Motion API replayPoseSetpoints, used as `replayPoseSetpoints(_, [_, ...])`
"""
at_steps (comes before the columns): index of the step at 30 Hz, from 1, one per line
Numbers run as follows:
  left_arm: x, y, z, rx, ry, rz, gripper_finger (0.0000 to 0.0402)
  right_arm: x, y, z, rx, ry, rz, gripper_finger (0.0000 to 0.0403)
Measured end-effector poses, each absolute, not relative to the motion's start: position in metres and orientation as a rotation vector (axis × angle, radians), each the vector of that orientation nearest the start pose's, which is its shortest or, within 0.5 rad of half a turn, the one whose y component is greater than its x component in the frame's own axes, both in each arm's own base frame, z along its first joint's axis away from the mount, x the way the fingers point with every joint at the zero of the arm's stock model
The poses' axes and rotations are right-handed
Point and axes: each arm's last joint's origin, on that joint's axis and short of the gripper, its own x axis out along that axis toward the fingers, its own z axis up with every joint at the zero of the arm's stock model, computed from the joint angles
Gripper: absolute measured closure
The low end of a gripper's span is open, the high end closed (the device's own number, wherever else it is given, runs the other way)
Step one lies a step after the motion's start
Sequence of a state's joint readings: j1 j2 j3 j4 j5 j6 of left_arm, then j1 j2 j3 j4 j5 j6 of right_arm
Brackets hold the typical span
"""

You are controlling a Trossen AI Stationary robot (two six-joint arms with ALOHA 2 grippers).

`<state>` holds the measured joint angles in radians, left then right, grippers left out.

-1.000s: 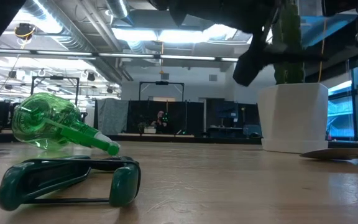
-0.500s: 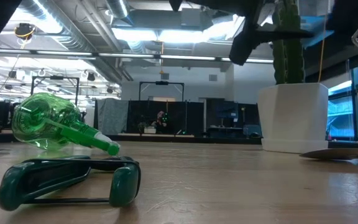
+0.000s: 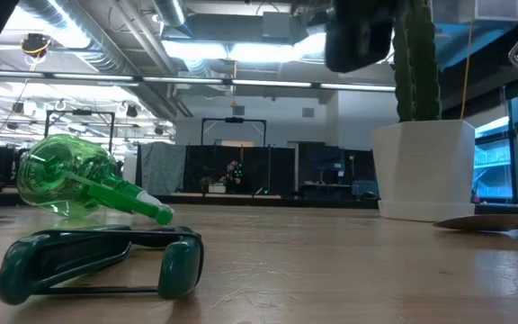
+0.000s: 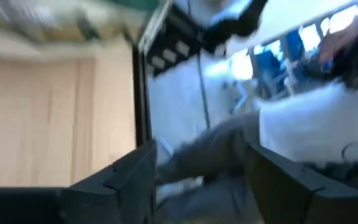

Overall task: Pick & Place Garden tools in Gardening bag
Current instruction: Adjust the white bag

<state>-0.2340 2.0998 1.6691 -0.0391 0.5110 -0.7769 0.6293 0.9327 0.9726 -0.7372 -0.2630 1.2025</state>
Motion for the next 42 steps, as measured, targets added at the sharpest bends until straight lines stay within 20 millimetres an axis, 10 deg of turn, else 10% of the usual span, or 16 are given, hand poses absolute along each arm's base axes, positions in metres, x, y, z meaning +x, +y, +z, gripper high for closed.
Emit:
replayPoseSetpoints(14, [0.462, -0.141, 0.225, -0.644, 0.764, -0.351, 0.0391, 0.082, 0.108, 0.291, 0.866, 1.659, -0.299, 0.0397])
replayPoseSetpoints(25, [0.494, -0.141, 0.144, -0.79, 0.738, -0.315, 0.0401, 0.086, 0.131, 0.241, 1.016, 1.61, -0.285, 0.0399])
replayPoseSetpoints(42, [0.504, -0.125, 0.138, -0.85, 0.652, -0.23, 0.04, 0.092, 0.144, 0.188, 1.208, 1.376, -0.264, 0.04])
